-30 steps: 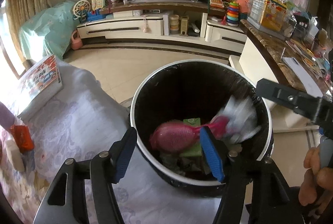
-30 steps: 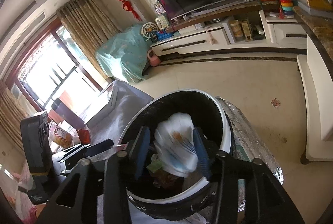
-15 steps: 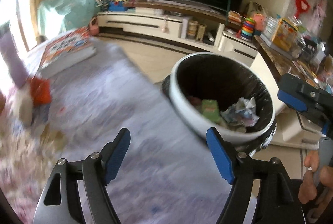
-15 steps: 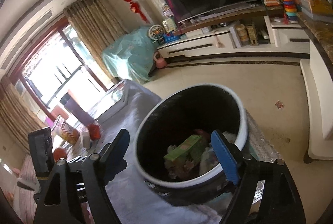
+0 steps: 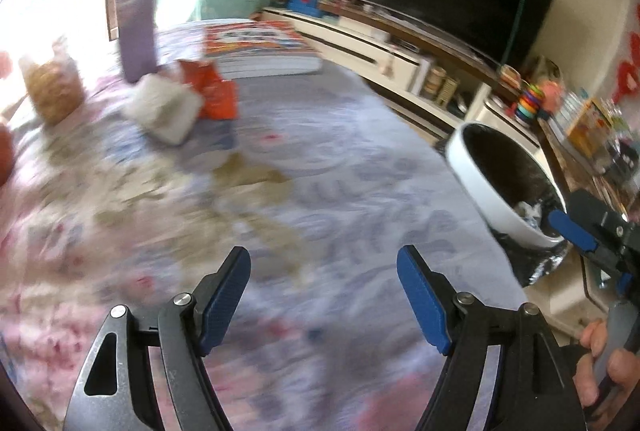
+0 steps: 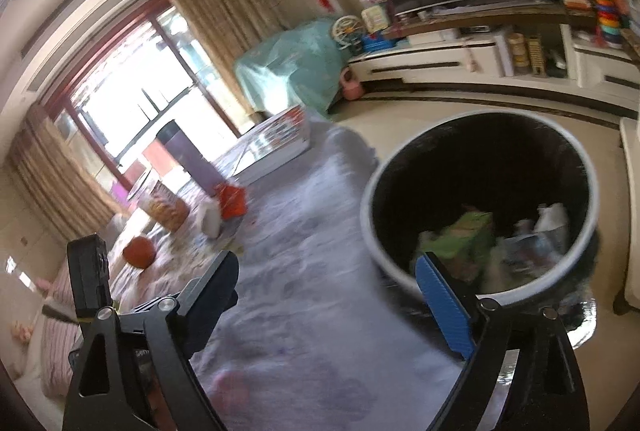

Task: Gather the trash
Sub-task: 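Move both open tools back over the table, then grasp the white foam block with the left tool while the right tool grasps the orange snack bag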

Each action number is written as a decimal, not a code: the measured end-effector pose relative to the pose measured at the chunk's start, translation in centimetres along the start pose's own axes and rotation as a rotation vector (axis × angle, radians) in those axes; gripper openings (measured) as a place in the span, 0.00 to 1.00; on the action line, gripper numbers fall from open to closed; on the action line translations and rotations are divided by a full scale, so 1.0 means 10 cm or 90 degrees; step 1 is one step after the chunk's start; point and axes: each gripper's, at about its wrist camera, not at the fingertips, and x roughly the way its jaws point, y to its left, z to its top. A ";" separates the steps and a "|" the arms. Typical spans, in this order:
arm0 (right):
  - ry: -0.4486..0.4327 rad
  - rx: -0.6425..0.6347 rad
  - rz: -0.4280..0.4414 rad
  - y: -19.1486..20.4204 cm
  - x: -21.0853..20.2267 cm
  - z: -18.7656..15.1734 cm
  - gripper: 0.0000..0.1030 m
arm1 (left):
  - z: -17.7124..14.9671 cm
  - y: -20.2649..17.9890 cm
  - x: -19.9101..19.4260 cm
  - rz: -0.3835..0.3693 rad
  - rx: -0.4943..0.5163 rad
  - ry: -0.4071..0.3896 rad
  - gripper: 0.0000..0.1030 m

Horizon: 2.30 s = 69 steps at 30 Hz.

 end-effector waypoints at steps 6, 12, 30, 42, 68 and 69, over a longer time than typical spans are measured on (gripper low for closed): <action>0.034 -0.014 0.023 0.24 0.22 -0.08 0.93 | -0.11 0.32 -0.18 0.025 -0.040 -0.007 0.74; 0.055 -0.039 0.038 0.45 0.42 -0.15 0.93 | -0.11 0.54 -0.26 0.048 -0.066 -0.016 0.74; 0.078 -0.051 0.071 0.66 0.90 -0.04 0.93 | 0.71 0.93 0.58 0.108 -0.085 -0.026 0.75; 0.092 -0.047 0.078 0.71 1.30 0.12 0.93 | 0.94 1.12 0.98 0.083 -0.053 -0.030 0.45; 0.141 -0.102 0.004 1.36 2.64 0.34 0.82 | 0.12 1.73 0.11 -0.016 -0.045 -0.026 0.43; 0.145 -0.106 0.000 1.38 2.67 0.35 0.66 | 0.12 1.72 0.10 -0.015 -0.044 -0.025 0.43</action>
